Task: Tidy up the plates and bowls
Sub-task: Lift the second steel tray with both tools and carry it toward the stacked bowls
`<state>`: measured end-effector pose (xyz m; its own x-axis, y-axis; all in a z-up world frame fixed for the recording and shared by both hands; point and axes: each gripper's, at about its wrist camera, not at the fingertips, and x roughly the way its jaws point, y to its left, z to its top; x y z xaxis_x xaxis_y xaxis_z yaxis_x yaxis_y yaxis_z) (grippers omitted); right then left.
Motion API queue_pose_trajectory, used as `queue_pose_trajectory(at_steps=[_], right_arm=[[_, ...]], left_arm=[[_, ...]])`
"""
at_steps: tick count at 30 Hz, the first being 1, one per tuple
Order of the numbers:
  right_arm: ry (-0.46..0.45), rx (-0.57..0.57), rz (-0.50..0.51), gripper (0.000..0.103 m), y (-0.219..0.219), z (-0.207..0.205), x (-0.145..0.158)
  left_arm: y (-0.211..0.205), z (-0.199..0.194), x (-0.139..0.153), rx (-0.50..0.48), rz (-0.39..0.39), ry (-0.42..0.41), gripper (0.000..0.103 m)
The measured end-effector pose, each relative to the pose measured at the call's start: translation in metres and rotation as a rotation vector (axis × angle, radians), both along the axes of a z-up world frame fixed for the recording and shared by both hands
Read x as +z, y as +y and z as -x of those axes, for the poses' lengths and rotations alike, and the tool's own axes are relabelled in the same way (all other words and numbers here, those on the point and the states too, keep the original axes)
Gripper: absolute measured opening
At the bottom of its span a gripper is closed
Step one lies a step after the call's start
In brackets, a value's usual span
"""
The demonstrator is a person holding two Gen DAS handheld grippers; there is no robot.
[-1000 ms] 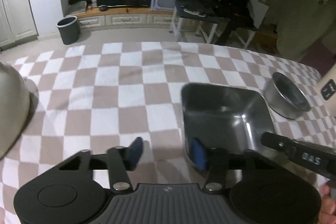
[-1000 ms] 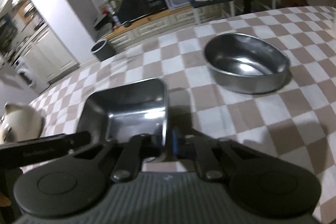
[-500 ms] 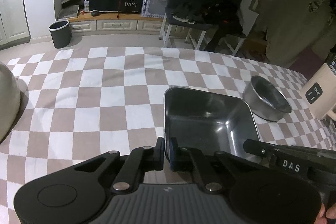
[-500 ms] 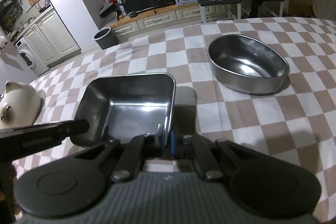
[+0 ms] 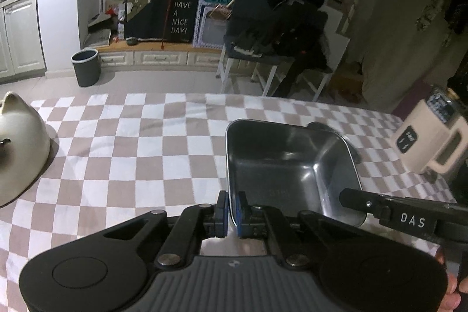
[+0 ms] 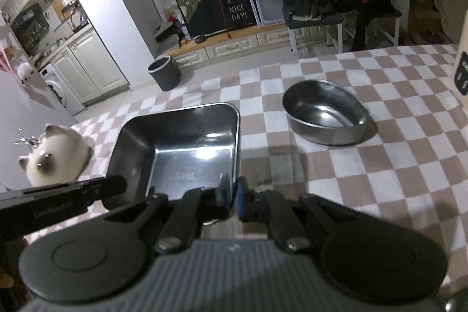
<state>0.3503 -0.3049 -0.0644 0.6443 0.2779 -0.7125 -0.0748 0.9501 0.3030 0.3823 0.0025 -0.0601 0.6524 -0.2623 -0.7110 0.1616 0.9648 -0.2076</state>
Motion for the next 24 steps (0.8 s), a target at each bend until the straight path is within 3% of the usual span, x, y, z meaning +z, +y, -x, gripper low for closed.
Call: queue_pose_trajectory(at_steps=[3,13,24], right_arm=[[-0.025,0.008,0.019,0.006,-0.007,0.017,0.011],[-0.096,0.019,0.052,0.007,-0.038,0.074,0.035],[-0.131,-0.021,0.090,0.007,-0.085,0.129,0.050]], left_arm=[[-0.005,0.016,0.011,0.008,0.041,-0.013,0.005],[-0.036,0.072,0.029,-0.036,0.064,-0.057,0.005],[-0.092,0.120,0.041,-0.159,0.088,-0.097,0.008]])
